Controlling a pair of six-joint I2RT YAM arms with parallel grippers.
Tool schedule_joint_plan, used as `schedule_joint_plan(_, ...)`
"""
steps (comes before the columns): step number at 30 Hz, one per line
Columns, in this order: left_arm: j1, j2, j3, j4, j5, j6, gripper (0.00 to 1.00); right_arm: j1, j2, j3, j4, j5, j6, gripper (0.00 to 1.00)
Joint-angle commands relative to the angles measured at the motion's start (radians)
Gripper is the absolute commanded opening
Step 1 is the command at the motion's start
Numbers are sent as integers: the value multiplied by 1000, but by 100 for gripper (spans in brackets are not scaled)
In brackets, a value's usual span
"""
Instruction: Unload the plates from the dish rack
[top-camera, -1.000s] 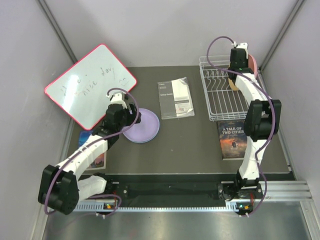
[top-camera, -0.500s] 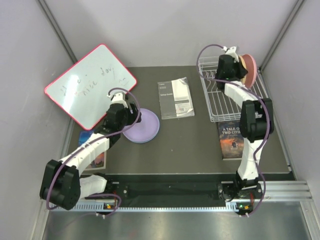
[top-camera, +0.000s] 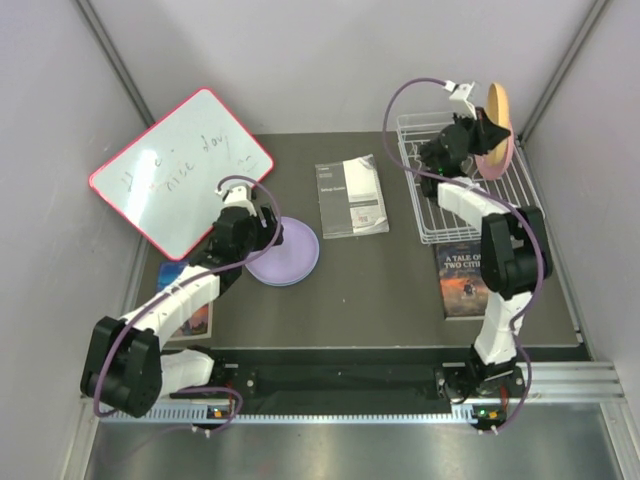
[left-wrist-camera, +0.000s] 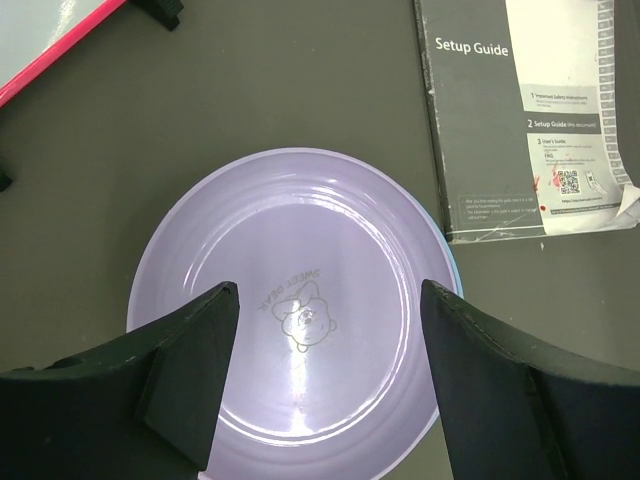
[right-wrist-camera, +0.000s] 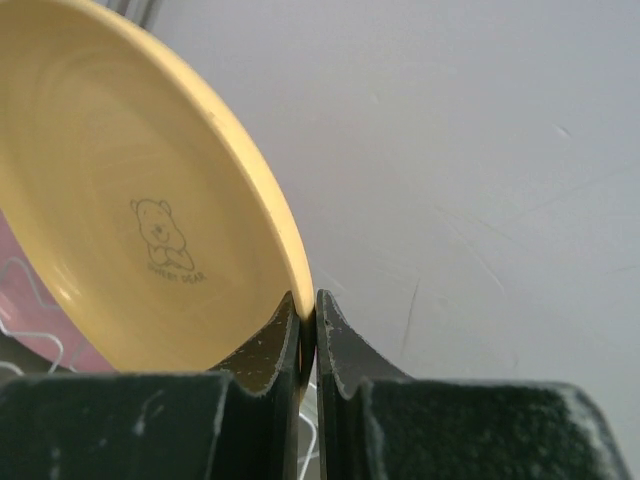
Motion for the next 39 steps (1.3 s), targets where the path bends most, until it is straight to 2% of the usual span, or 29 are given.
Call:
schedule_joint_plan(1,3,5,35,61,21,-6,78,30,-202,-16,-154,4,258,0)
schedule_joint_plan(2,4,8,42,64,33,-5,78,39,-237,19,-574,-36,408,0)
schedule_joint_plan(3,4,11,47,70,41,-3,78,39,-298,50,-765,-159,564,0)
schedule_joint_plan(4,3,15,50,75,48,-2,78,36,-323,74,-934,-232,807,0)
schedule_joint_plan(6,3,29,62,84,71,0,78,39,-389,88,-1123,-377,912,0)
schedule_joint_plan(8,4,44,81,93,85,0,78,48,-421,87,-1184,-453,990,0)
schedule_joint_plan(9,4,49,87,95,113,0,78,48,-446,87,-1251,-544,1016,0)
schedule_joint_plan(12,3,74,110,130,169,7,77,53,-496,56,-1309,-751,1107,0)
schedule_joint_plan(19,3,143,164,217,288,-23,77,60,-556,-64,-1303,-1162,1274,0)
schedule_joint_plan(26,3,179,171,311,374,-66,76,123,-523,-143,-1266,-1274,1331,0)
schedule_joint_plan(39,0,187,153,415,417,-117,73,192,-444,-173,-1188,-1407,1411,0)
